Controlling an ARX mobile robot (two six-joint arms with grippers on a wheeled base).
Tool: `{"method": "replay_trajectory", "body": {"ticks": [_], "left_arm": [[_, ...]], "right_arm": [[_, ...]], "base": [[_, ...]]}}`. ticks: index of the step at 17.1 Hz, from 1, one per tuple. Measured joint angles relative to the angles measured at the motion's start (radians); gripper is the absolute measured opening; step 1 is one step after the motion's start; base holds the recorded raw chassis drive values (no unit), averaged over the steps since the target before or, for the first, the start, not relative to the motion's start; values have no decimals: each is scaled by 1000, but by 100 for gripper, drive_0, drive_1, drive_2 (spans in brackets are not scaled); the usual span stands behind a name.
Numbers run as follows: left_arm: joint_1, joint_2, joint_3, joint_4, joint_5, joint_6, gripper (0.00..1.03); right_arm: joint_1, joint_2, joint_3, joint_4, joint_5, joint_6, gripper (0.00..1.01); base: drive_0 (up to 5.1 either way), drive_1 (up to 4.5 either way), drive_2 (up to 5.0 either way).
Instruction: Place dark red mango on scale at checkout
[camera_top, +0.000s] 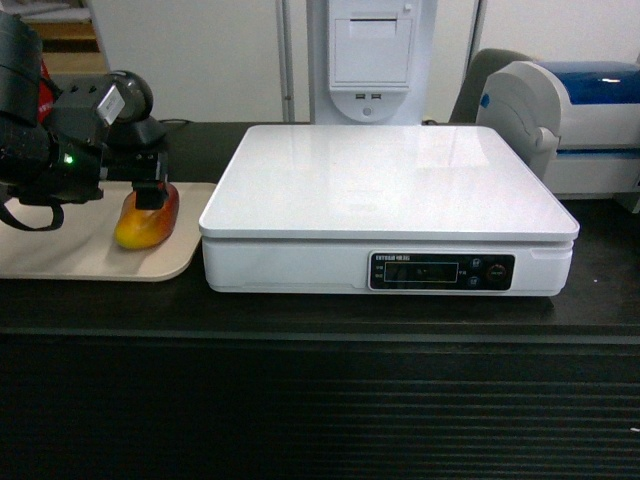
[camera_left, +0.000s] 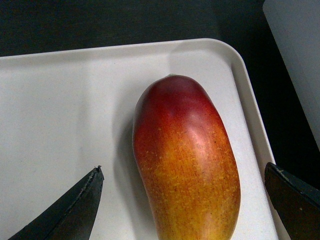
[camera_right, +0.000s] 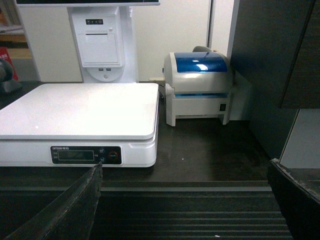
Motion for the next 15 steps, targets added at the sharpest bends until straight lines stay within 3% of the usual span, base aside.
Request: {"method": "replay_trajectory", "body": {"ticks": [7, 10, 11, 14, 15], "left_arm": [[10, 32, 48, -32, 9, -1, 98], [15, 113, 82, -67, 38, -2, 98], [15, 119, 90, -59, 48, 0, 95], [15, 119, 92, -56, 60, 0, 65], [15, 119, 93, -56, 64, 0, 61]], "right_arm": [[0, 0, 0, 0, 0, 0, 98], [0, 0, 0, 0, 0, 0, 98], [0, 0, 0, 0, 0, 0, 98], [0, 0, 0, 0, 0, 0, 98], [0, 0, 0, 0, 0, 0, 98]], "base": [[0, 0, 0], [0, 0, 0], [0, 0, 0], [0, 0, 0], [0, 0, 0]]}}
